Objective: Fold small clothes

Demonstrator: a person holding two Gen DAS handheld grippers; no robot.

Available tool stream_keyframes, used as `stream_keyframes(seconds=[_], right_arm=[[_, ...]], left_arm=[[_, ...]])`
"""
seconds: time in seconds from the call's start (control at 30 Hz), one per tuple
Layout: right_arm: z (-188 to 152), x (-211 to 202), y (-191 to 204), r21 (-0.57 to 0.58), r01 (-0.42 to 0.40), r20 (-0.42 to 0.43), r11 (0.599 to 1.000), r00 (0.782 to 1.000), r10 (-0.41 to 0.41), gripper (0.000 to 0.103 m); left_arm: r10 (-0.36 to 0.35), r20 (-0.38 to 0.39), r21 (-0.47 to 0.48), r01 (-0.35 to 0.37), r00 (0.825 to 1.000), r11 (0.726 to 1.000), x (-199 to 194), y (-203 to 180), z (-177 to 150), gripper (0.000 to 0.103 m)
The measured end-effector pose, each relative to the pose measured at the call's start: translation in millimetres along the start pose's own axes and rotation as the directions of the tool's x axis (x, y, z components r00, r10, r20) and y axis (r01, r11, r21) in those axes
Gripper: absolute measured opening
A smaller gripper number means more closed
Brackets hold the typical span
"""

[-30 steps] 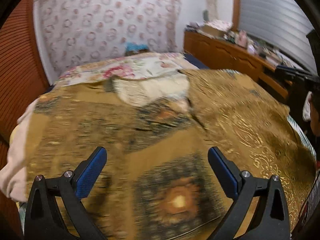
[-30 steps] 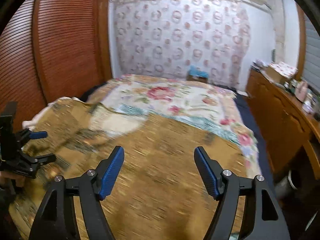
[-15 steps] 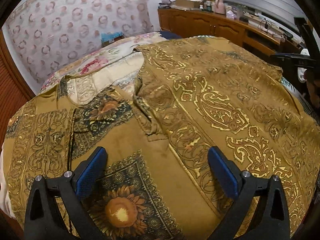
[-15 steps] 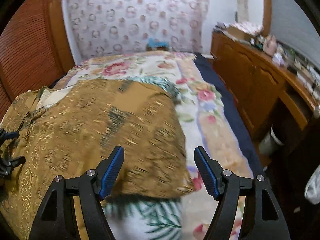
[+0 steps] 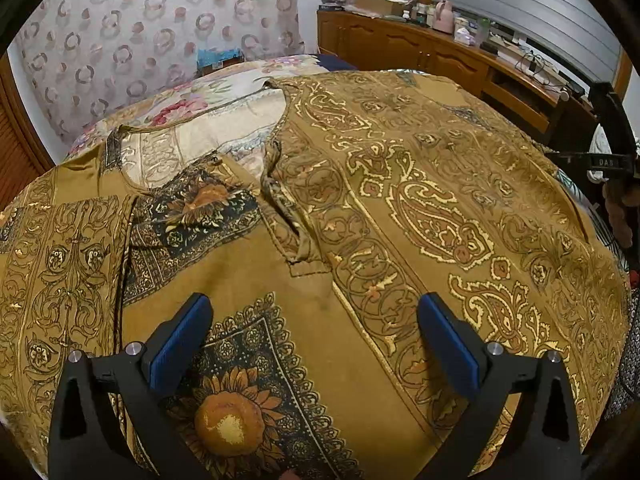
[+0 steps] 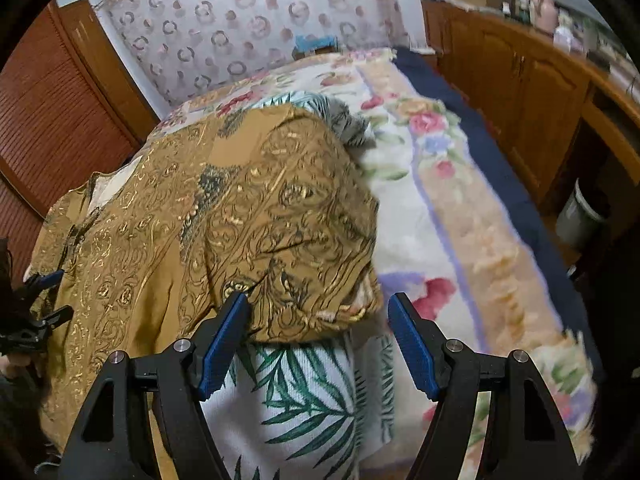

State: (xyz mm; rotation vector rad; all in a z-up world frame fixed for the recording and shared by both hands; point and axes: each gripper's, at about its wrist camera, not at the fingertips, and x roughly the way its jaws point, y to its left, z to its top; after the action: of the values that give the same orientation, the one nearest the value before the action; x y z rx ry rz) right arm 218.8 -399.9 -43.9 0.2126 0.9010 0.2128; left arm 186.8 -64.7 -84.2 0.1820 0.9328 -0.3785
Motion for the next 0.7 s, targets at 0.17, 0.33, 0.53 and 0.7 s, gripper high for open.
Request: stream_keyframes(seconds=[0.17, 0.33, 0.53, 0.7], right_arm=[[3, -7, -6, 0.015, -0.051, 0.012, 0.999, 0.999, 0.05, 0.045], [1, -11, 10, -0.078, 0.056, 0.063, 0.995, 0.997, -0.052, 0.022], [1, -31, 43, -0.184, 0.201, 0.209, 0.962, 0.964, -0.162, 0.014], [1, -44, 72, -0.25, 0.184, 0.311, 0.951, 0.945, -0.101, 0.012]], left_arm=[[0.018, 0.007, -0.006, -0.018, 1.0, 1.0, -5, 2, -3, 0.103], [0.027, 0.087, -0.033, -0.025, 0.996, 0.999, -22, 1, -5, 0.103], [0.004, 0.166, -0.035, 0.002, 0.986, 0.999, -43, -13, -7, 0.103], [0.004, 0.236, -0.024, 0.002, 0.972, 1.0, -60, -28, -5, 0.103]])
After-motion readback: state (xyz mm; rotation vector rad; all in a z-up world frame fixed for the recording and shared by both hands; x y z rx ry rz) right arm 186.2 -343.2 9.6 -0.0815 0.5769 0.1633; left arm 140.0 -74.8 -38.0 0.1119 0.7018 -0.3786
